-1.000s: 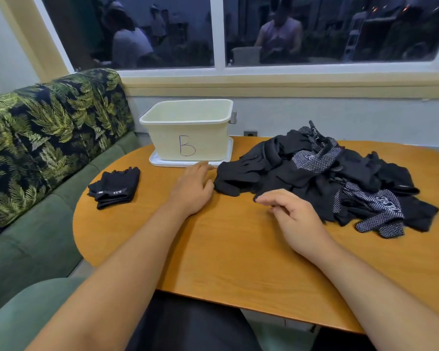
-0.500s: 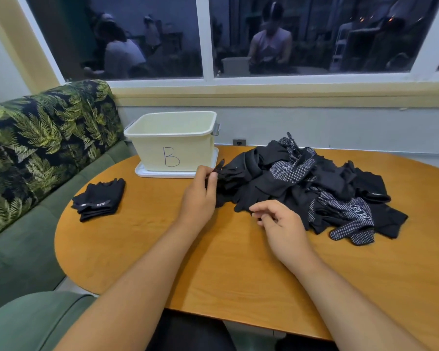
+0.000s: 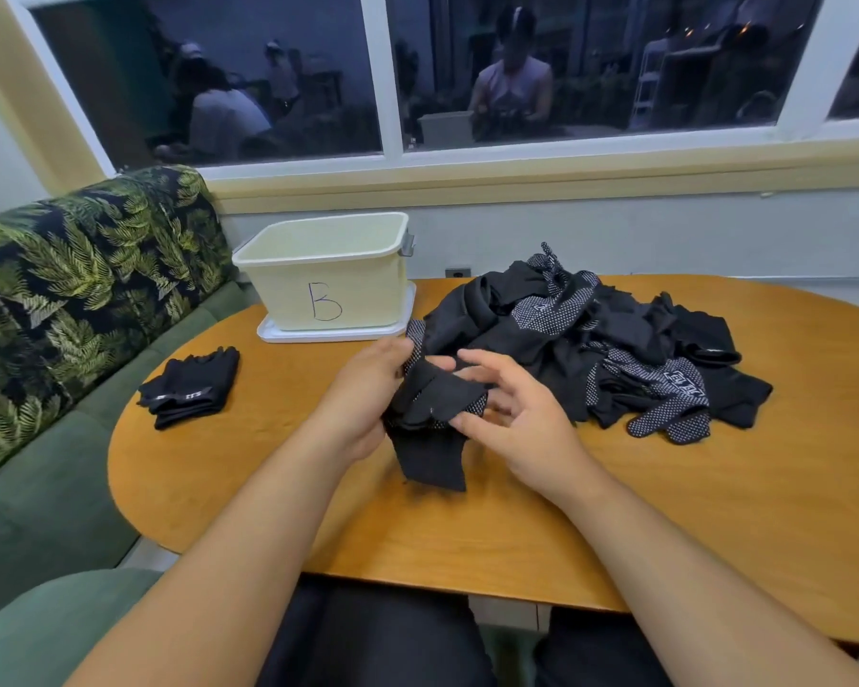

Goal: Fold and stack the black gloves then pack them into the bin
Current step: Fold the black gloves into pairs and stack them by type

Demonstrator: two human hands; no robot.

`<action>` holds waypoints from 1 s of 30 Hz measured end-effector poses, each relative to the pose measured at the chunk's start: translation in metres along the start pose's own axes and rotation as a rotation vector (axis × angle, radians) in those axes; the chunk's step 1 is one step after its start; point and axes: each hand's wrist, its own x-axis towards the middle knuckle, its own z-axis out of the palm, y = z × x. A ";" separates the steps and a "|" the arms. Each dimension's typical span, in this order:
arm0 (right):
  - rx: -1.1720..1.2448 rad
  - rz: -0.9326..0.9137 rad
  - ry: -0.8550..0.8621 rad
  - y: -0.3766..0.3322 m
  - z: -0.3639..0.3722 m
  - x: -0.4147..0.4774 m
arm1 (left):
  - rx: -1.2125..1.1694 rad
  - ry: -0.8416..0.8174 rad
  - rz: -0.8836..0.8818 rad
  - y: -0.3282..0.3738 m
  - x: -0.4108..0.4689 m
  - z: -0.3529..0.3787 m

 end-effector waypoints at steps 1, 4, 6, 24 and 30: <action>0.003 0.036 0.017 0.001 0.001 0.001 | 0.029 -0.015 -0.053 -0.005 0.000 -0.005; -0.211 0.180 0.076 0.008 0.001 0.004 | 0.566 0.079 -0.036 -0.027 0.007 -0.023; -0.424 0.214 0.135 0.016 0.001 0.005 | 0.761 0.156 0.118 -0.040 0.008 -0.036; -0.670 0.018 -0.033 0.023 0.007 0.007 | 0.829 -0.015 0.349 -0.063 -0.021 -0.077; -0.694 0.122 0.164 0.027 0.010 0.025 | 0.962 0.254 0.431 -0.069 -0.016 -0.071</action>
